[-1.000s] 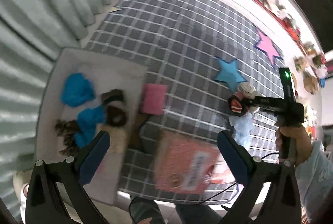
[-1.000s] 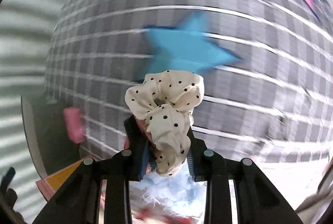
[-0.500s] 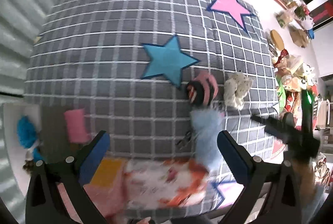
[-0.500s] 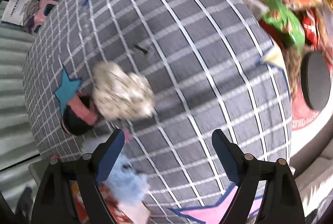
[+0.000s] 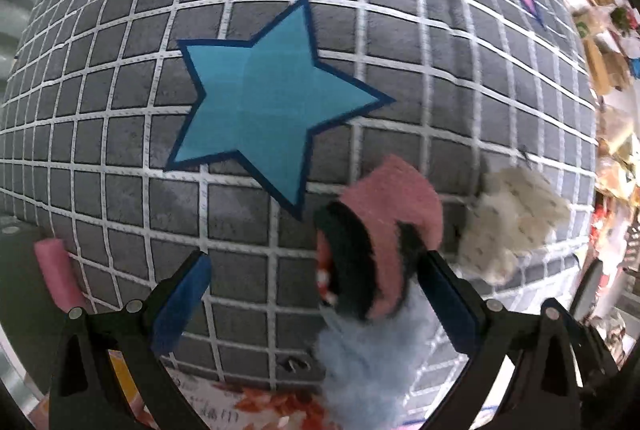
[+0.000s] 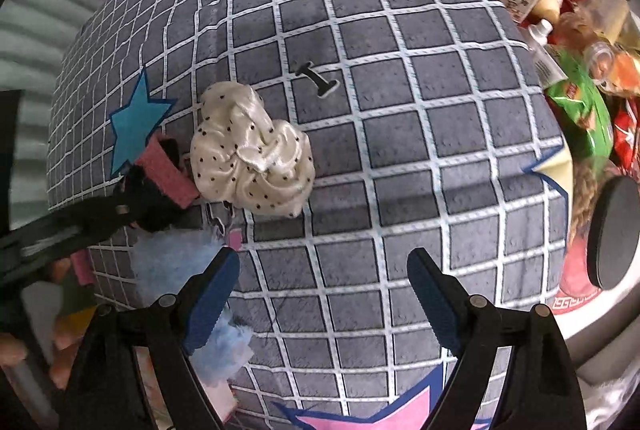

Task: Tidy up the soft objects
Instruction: 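Grasp the white polka-dot scrunchie with the right tool while the left tool grasps the pink-and-black sock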

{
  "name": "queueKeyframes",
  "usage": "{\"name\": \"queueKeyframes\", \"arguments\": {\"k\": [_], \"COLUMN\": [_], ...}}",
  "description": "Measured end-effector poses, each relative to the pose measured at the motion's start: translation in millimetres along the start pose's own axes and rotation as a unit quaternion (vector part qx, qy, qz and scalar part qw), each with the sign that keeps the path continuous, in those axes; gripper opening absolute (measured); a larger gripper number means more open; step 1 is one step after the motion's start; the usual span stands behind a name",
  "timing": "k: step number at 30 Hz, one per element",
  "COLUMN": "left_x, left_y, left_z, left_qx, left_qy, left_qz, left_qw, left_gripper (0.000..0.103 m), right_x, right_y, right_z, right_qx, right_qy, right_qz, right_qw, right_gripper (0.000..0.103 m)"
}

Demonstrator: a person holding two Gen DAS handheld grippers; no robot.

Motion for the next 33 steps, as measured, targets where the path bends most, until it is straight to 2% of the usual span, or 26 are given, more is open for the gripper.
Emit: {"name": "queueKeyframes", "arguments": {"k": [5, 13, 14, 15, 19, 22, 23, 25, 27, 29, 30, 31, 32, 33], "left_x": [3.3, 10.2, 11.3, 12.8, 24.6, 35.8, 36.1, 35.4, 31.7, 29.2, 28.6, 27.0, 25.0, 22.3], "left_y": [-14.6, -35.1, -35.2, -35.9, -38.6, -32.1, -30.9, -28.3, -27.2, -26.9, -25.8, -25.7, -25.1, -24.3], "left_z": [13.3, 23.3, 23.8, 22.8, 20.1, 29.3, 29.6, 25.7, 17.3, 9.0, 4.3, -1.0, -6.4, -9.3], "left_qx": [-0.019, -0.025, -0.026, -0.027, -0.044, -0.050, -0.045, -0.026, -0.013, -0.008, -0.003, 0.005, 0.014, 0.021], "left_qy": [-0.020, -0.019, -0.019, -0.019, -0.010, -0.009, -0.013, -0.020, -0.010, 0.008, 0.022, 0.034, 0.042, 0.036], "left_qz": [-0.010, -0.006, -0.005, -0.004, 0.006, 0.015, 0.016, 0.011, 0.010, 0.008, 0.012, 0.011, 0.011, 0.010], "left_qw": [0.9996, 0.9995, 0.9995, 0.9994, 0.9990, 0.9986, 0.9988, 0.9994, 0.9998, 0.9999, 0.9997, 0.9993, 0.9990, 0.9991], "left_gripper": [0.103, 0.103, 0.103, 0.103, 0.103, 0.103, 0.103, 0.099, 0.090, 0.071, 0.064, 0.047, 0.035, 0.033], "right_x": [22.5, 58.5, 62.8, 64.6, 77.6, 87.1, 87.8, 88.7, 91.3, 91.8, 89.4, 89.0, 85.1, 82.4], "right_y": [-15.2, -54.9, -57.5, -61.8, -72.2, -75.8, -76.2, -80.7, -87.1, -92.8, -94.1, -95.5, -97.4, -99.0], "right_z": [30.6, 70.3, 72.4, 76.6, 94.3, 109.3, 112.6, 124.1, 138.6, 145.4, 144.9, 146.8, 139.2, 136.8], "right_qx": [-0.044, -0.074, -0.074, -0.078, -0.099, -0.111, -0.114, -0.125, -0.137, -0.139, -0.141, -0.137, -0.132, -0.124], "right_qy": [0.003, 0.009, 0.009, 0.010, 0.026, 0.038, 0.043, 0.050, 0.049, 0.046, 0.045, 0.035, 0.025, 0.017], "right_qz": [0.004, 0.001, 0.003, -0.006, -0.010, -0.009, -0.008, -0.018, -0.017, -0.010, -0.009, -0.004, 0.002, 0.007], "right_qw": [0.999, 0.997, 0.997, 0.997, 0.995, 0.993, 0.993, 0.991, 0.989, 0.989, 0.989, 0.990, 0.991, 0.992], "right_gripper": [0.087, 0.087, 0.088, 0.094, 0.099, 0.099, 0.096, 0.073, 0.060, 0.055, 0.043, 0.032, 0.029, 0.028]}}
Point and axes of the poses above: each gripper's, at about its wrist camera, not at the fingertips, and x roughly the way its jaws point, z to its left, y to its underside, the point moved 9 cm from there along x, roughly the way its jaws point, and after that the axes turned 5 degrees about x, right-handed, at the moved point
